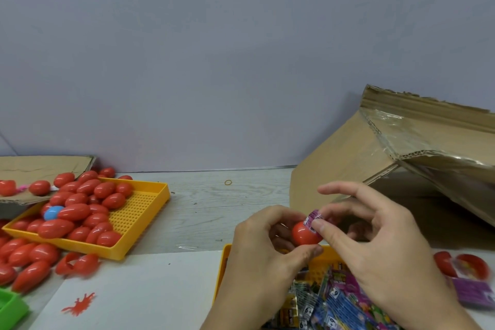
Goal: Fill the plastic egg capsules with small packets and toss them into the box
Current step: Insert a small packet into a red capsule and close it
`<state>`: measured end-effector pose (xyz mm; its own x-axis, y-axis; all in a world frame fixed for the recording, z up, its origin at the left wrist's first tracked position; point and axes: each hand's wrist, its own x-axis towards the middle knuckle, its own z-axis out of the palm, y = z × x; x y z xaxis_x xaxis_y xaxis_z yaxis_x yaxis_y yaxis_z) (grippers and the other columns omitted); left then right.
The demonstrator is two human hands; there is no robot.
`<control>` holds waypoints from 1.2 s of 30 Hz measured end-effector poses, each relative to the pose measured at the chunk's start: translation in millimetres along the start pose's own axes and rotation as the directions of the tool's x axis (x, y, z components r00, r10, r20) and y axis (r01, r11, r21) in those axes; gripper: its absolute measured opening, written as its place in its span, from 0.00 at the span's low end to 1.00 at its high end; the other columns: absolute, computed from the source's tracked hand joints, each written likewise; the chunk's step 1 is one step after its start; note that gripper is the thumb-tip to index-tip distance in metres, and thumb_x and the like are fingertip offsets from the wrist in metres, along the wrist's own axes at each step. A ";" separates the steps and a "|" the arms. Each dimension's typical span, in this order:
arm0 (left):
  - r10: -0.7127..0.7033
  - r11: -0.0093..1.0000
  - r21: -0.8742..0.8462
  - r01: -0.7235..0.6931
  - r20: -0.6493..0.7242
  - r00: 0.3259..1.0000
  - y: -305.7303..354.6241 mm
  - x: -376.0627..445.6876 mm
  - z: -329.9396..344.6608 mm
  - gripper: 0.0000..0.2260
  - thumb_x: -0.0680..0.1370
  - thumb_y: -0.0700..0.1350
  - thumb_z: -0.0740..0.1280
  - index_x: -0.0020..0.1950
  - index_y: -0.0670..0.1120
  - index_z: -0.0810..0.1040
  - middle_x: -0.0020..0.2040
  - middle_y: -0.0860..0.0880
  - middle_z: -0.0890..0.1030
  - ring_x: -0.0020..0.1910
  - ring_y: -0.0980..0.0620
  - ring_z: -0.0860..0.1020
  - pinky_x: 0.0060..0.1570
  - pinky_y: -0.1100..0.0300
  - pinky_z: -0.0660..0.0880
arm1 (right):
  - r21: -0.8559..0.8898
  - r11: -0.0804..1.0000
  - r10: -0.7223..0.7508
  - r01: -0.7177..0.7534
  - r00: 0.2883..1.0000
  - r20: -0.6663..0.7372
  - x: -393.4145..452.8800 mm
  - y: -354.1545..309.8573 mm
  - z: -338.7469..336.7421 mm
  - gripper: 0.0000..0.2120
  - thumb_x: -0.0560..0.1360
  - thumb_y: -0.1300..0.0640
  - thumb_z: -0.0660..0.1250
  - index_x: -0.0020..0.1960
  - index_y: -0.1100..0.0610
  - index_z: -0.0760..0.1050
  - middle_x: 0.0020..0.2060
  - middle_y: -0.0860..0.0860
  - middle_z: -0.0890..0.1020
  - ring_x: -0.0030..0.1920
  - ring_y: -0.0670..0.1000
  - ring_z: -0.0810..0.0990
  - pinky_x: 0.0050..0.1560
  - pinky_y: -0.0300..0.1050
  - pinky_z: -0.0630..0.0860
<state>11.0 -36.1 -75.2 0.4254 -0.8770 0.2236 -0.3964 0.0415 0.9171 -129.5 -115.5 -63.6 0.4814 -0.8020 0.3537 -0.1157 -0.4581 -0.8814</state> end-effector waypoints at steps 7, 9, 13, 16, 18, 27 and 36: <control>0.083 0.996 0.024 -0.083 -0.009 0.997 2.2 -0.9 1.4 0.14 0.68 0.43 0.80 0.48 0.57 0.82 0.41 0.56 0.82 0.39 0.54 0.82 0.37 0.65 0.77 | -0.001 0.999 -0.034 0.034 0.999 -0.006 1.0 -0.6 1.6 0.23 0.68 0.60 0.78 0.52 0.35 0.77 0.39 0.42 0.85 0.38 0.41 0.79 0.35 0.32 0.72; 0.094 0.995 0.017 -0.094 -0.004 0.996 2.1 -1.0 1.5 0.13 0.69 0.43 0.79 0.49 0.55 0.81 0.42 0.56 0.82 0.40 0.54 0.82 0.38 0.63 0.79 | 0.002 0.999 -0.041 0.041 0.999 -0.011 1.0 -0.1 1.7 0.24 0.68 0.61 0.78 0.52 0.34 0.76 0.39 0.42 0.85 0.39 0.42 0.79 0.35 0.32 0.72; 0.092 0.996 -0.016 -0.092 0.002 0.996 2.7 -0.8 2.4 0.11 0.70 0.44 0.79 0.49 0.53 0.82 0.43 0.55 0.83 0.42 0.53 0.82 0.41 0.60 0.80 | 0.020 0.999 -0.041 0.042 0.999 -0.023 0.9 0.2 1.7 0.25 0.68 0.60 0.77 0.53 0.33 0.76 0.40 0.41 0.85 0.42 0.43 0.81 0.38 0.36 0.74; 0.067 0.995 -0.075 -0.068 -0.014 0.998 2.8 -0.4 2.9 0.11 0.69 0.45 0.79 0.48 0.53 0.83 0.42 0.54 0.84 0.41 0.52 0.83 0.40 0.62 0.79 | 0.049 0.998 -0.038 0.039 0.999 -0.032 0.9 -0.3 2.0 0.24 0.68 0.59 0.77 0.53 0.33 0.76 0.42 0.40 0.85 0.46 0.44 0.82 0.42 0.42 0.76; 0.055 0.992 -0.115 -0.058 -0.024 0.998 3.8 -0.3 3.0 0.10 0.69 0.46 0.79 0.47 0.54 0.83 0.42 0.53 0.84 0.41 0.51 0.83 0.39 0.62 0.79 | 0.071 0.996 -0.042 0.045 0.998 -0.037 0.7 -0.6 2.2 0.24 0.68 0.59 0.77 0.54 0.34 0.76 0.42 0.40 0.85 0.46 0.44 0.83 0.44 0.45 0.79; 0.038 0.986 -0.162 -0.046 -0.057 0.998 4.8 -0.3 3.1 0.11 0.69 0.47 0.79 0.47 0.58 0.82 0.42 0.53 0.84 0.40 0.51 0.83 0.39 0.57 0.82 | 0.097 0.985 -0.141 0.144 0.989 -0.030 0.2 2.5 1.3 0.29 0.70 0.68 0.74 0.56 0.36 0.75 0.46 0.42 0.85 0.49 0.46 0.83 0.43 0.41 0.80; 0.026 0.964 -0.262 -0.051 -0.096 0.995 6.2 2.4 1.9 0.10 0.70 0.40 0.78 0.46 0.54 0.84 0.41 0.50 0.84 0.39 0.53 0.82 0.40 0.62 0.80 | -0.124 0.960 -0.256 0.252 0.967 -0.015 -1.4 3.1 8.3 0.34 0.65 0.67 0.78 0.59 0.36 0.73 0.52 0.37 0.79 0.56 0.41 0.78 0.48 0.36 0.77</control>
<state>8.0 -38.8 -69.7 0.4913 -0.8254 0.2781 -0.1903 0.2098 0.9590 -123.3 -112.5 -69.5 0.4821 -0.6637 0.5720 -0.0977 -0.6895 -0.7177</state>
